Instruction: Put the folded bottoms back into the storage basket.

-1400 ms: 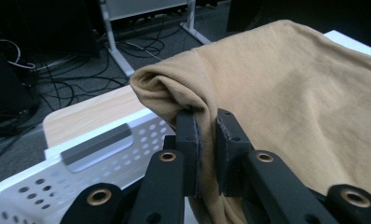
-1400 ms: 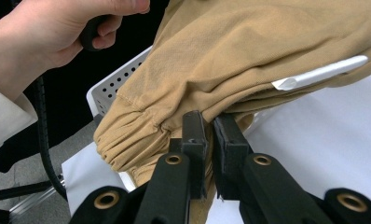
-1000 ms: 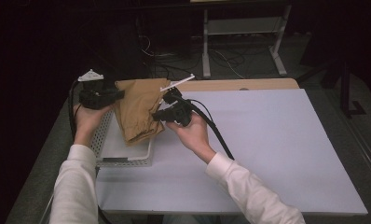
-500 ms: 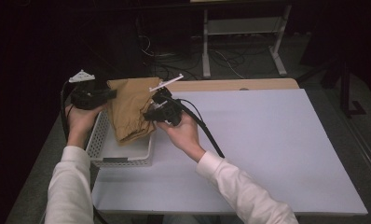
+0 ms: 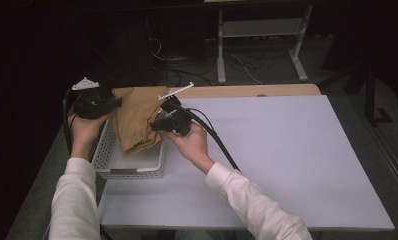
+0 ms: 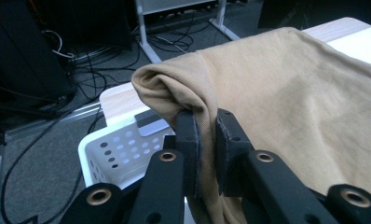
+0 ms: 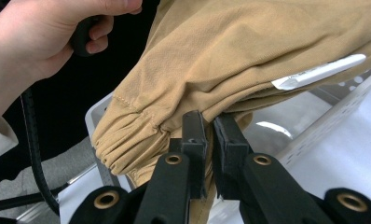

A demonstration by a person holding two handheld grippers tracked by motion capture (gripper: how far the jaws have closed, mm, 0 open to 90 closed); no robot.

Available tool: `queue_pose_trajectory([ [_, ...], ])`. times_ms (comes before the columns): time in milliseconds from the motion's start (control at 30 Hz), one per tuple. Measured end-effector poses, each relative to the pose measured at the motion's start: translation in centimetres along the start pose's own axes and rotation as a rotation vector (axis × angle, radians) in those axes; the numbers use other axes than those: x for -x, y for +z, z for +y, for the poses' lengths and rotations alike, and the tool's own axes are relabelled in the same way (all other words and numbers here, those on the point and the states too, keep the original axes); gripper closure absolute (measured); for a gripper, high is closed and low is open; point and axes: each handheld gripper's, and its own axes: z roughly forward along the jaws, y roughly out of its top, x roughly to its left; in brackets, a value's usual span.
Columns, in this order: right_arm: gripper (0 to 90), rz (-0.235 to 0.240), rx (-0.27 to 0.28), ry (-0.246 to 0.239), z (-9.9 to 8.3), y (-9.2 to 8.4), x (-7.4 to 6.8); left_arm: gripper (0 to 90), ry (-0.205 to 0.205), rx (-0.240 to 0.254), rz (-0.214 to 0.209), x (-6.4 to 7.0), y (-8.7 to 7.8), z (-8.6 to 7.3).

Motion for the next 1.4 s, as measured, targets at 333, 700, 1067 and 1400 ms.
queue_pose_trajectory([
  [333,82.5,0.023,-0.005,0.014,-0.3,1.5,0.3,80.6,-0.007,-0.016,0.016,-0.5,0.3,-0.4],
  [700,82.3,0.062,0.0,0.067,-1.0,3.3,1.2,80.6,-0.032,-0.022,0.033,-1.6,1.1,-1.8],
  [1067,80.6,0.068,-0.039,0.094,-1.9,5.1,1.5,80.2,-0.07,-0.067,0.035,-2.4,2.3,-3.8],
  [1400,79.3,0.086,-0.05,0.118,-2.4,5.9,1.9,79.7,-0.124,-0.071,0.006,-3.2,2.9,-4.8],
])
